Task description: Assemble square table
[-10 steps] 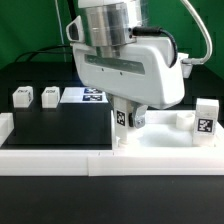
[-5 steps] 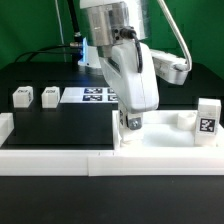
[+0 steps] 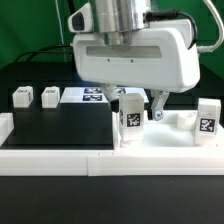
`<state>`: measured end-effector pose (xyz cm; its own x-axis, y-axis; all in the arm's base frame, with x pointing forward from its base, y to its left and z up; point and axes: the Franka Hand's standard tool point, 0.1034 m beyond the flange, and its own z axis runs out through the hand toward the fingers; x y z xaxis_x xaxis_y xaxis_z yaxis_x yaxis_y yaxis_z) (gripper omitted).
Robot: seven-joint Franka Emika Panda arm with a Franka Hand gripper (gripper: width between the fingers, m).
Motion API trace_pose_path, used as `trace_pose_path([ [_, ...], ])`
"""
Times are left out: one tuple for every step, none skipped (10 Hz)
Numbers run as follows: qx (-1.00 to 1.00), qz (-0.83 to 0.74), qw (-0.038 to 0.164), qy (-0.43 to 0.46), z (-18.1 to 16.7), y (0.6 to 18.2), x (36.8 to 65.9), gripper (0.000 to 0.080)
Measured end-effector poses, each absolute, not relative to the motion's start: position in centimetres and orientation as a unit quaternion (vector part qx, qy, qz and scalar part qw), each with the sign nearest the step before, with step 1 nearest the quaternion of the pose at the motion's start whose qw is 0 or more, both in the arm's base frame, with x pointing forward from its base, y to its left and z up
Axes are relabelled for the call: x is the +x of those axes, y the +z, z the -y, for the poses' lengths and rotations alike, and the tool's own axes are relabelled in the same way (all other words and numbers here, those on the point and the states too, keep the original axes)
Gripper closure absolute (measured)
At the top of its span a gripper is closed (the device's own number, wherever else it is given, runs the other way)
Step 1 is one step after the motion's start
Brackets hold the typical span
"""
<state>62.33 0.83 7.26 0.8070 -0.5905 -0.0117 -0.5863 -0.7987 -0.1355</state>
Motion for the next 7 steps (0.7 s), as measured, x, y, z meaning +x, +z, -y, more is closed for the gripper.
trace_pose_path([
  [-0.983,-0.177,0.044,-0.032,-0.51,6.86,62.11,0.0151],
  [-0.998,-0.024,0.022,-0.051,-0.01,7.13,62.66,0.0151],
  [-0.997,0.041,0.015,-0.058,-0.12,7.23,62.90,0.0151],
  [-0.998,0.037,0.016,-0.057,-0.07,7.16,62.85,0.0268],
  [-0.998,0.018,0.017,-0.057,-0.08,7.16,62.85,0.0404],
  [-0.998,0.018,0.017,-0.057,-0.07,7.15,62.85,0.0509],
  [-0.997,-0.047,0.023,-0.056,-0.17,7.13,62.84,0.0509],
])
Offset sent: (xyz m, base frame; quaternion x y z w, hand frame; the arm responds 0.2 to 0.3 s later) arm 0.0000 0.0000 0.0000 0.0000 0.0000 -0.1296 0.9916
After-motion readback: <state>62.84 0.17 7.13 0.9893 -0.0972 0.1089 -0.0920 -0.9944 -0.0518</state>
